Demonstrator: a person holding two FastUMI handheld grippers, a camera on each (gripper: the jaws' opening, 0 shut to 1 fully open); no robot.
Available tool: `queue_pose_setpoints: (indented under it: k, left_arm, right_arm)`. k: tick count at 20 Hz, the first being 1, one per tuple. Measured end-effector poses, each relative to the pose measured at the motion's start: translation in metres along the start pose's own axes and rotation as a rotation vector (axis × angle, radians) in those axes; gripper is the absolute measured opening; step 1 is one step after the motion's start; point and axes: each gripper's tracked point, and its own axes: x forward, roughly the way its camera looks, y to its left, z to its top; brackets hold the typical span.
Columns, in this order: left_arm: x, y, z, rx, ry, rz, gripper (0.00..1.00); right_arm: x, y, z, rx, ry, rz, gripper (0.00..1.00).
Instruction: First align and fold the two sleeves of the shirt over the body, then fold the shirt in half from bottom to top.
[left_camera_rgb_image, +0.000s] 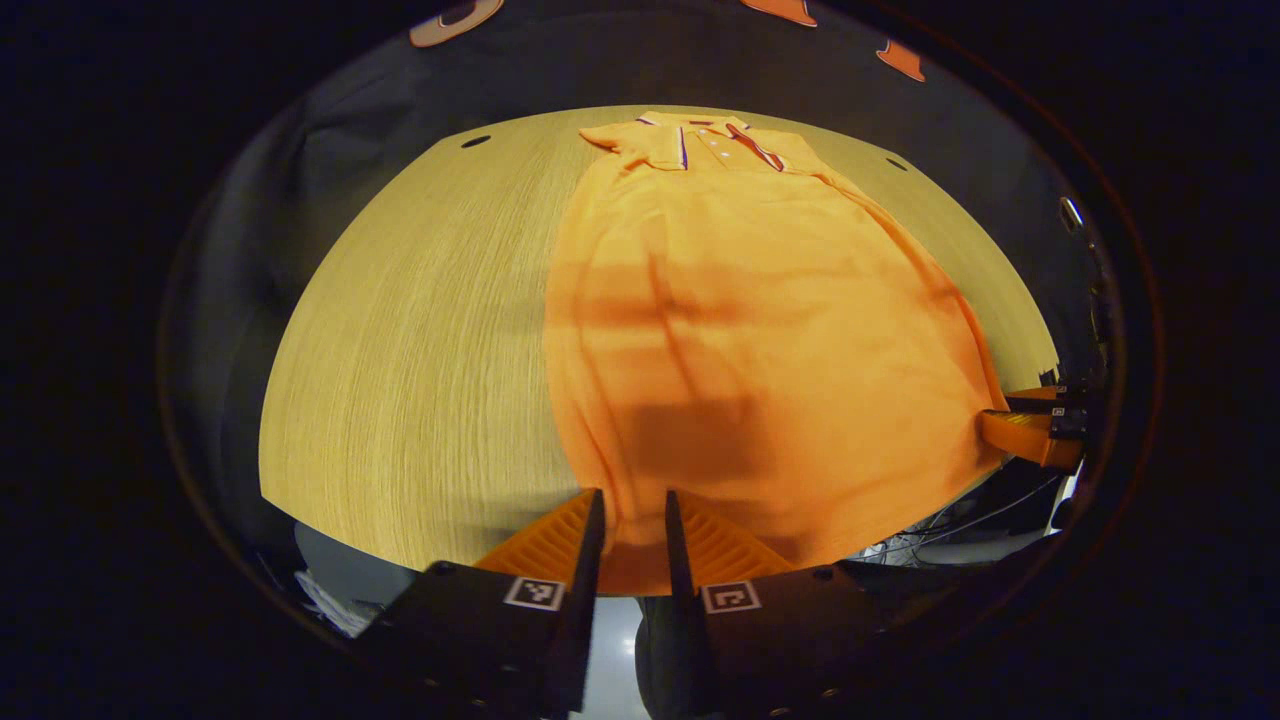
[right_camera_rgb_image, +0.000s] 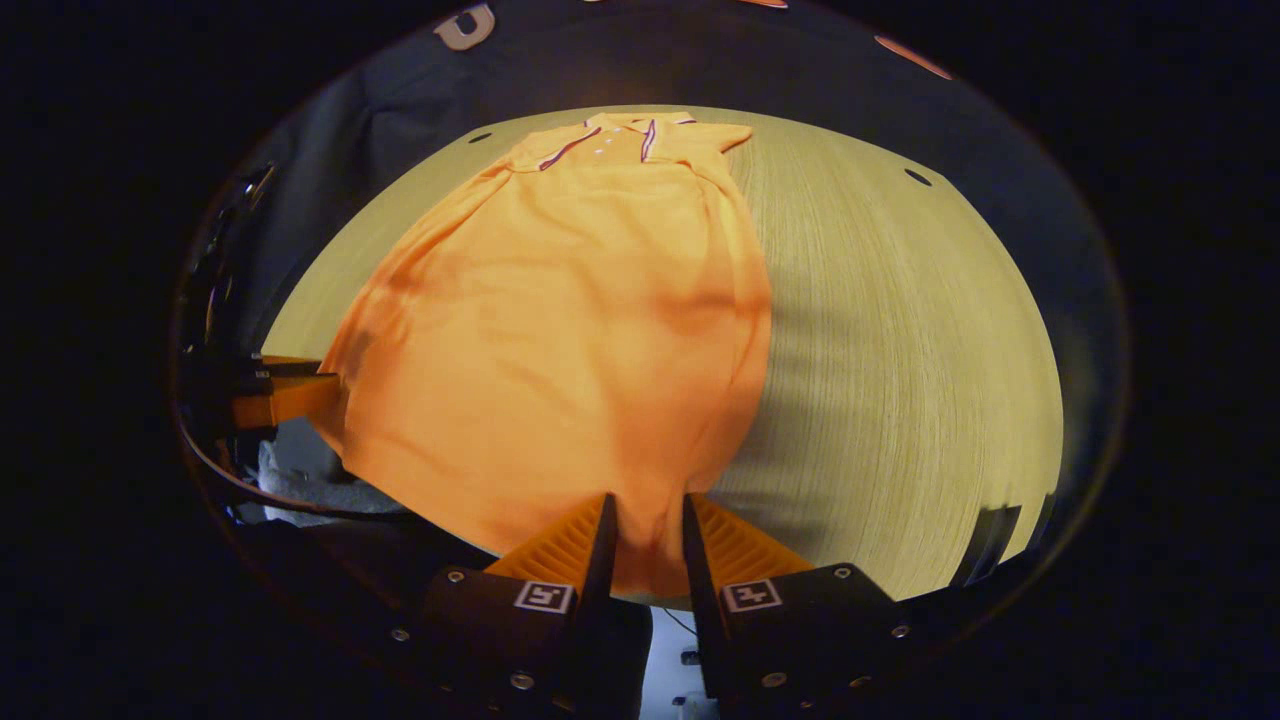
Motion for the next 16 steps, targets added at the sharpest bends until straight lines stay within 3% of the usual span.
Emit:
queue_pose_setpoints:
  k: [1,2,4,5,6,9,12,16]
  left_arm:
    - [0.006,-0.003,0.0,-0.005,0.01,0.0,0.2]
    - [0.004,-0.004,0.0,0.015,0.02,-0.012,0.09]
    - [0.005,-0.011,0.003,0.017,0.032,-0.049,0.07]
    - [0.002,-0.014,0.011,0.008,0.029,-0.066,0.07]
    - [0.006,-0.017,0.008,-0.028,0.029,-0.098,0.01]
    - [0.001,-0.027,0.014,-0.075,0.044,-0.166,0.01]
    - [-0.009,-0.023,0.034,-0.077,0.013,-0.185,0.01]
    - [-0.031,-0.022,0.07,-0.124,-0.036,-0.264,0.02]
  right_arm:
    - [0.001,-0.001,0.001,0.042,0.004,0.02,0.25]
    - [0.002,0.002,0.001,0.101,0.011,0.059,0.23]
    - [0.002,0.016,-0.003,0.23,0.057,0.162,0.07]
    - [0.0,0.02,-0.004,0.276,0.079,0.198,0.06]
    - [0.003,0.02,0.0,0.331,0.072,0.211,0.06]
    - [-0.006,0.033,0.008,0.419,0.064,0.298,0.06]
    - [-0.014,0.034,0.025,0.495,0.042,0.347,0.06]
    - [-0.036,0.035,0.058,0.559,-0.026,0.412,0.05]
